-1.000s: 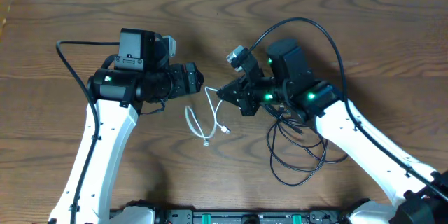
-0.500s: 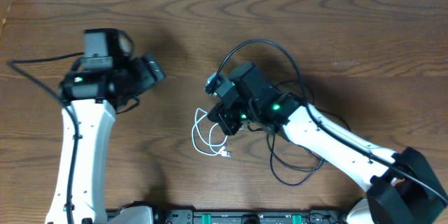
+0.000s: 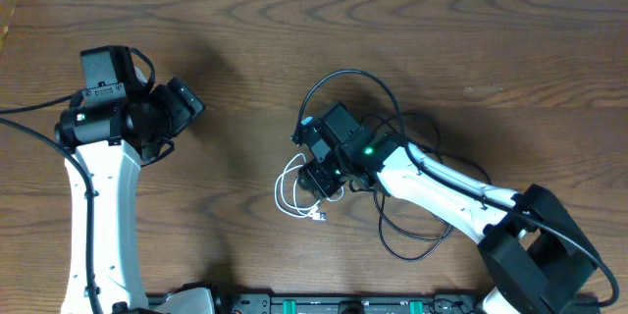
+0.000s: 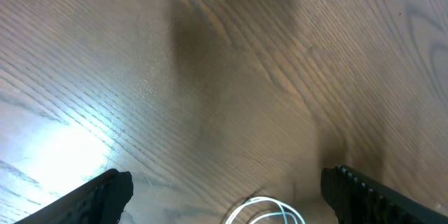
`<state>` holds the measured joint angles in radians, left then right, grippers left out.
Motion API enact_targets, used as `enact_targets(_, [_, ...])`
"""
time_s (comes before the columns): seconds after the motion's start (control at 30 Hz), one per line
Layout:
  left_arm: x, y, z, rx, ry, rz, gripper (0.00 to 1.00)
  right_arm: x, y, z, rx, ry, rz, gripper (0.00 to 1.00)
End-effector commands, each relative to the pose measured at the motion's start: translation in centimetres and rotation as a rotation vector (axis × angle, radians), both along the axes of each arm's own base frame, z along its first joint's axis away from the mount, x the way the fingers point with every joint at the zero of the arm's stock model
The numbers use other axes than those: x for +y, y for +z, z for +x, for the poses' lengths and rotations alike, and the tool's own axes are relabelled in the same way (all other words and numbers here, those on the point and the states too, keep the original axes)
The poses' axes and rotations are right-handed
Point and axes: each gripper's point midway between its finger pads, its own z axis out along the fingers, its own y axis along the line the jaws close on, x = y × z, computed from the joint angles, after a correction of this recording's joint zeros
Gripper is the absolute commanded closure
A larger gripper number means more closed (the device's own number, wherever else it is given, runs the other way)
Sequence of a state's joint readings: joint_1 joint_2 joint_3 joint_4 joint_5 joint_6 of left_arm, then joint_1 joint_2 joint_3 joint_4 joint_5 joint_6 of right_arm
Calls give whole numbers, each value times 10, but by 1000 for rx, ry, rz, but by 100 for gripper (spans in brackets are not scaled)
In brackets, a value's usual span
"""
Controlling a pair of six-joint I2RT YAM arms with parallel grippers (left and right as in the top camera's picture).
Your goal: Untangle cables
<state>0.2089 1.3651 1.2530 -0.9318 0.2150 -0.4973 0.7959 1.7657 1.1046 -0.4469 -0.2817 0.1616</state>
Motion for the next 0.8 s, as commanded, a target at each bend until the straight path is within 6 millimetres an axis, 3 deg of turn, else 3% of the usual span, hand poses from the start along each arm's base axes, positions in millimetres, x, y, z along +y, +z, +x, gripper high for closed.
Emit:
enact_targets(0.0, [-1,-2,-2,6,2,-11,8,-5,-8,6,12,-91,-42,18])
enact_targets(0.2, [-1,-2,-2,6,2,-11,8,-14,-35,2,68,-127,-111,12])
enact_targets(0.37, [-1,-2,-2,6,2,-11,8,-18,-49,-5,121,-159,-148,21])
enact_targets(0.47, [-1,-2,-2,6,2,-11,8,-15,-55,-11,122,-161,-171,35])
enact_targets(0.63, [-1,-2,-2,6,2,-11,8,-21,-62,-15,90,-217,-247,71])
enact_targets(0.73, [-1,-2,-2,6,2,-11,8,-24,-68,-15,98,-250,-264,99])
enact_targets(0.77, [-1,-2,-2,6,2,-11,8,-25,-69,-14,101,-252,-267,99])
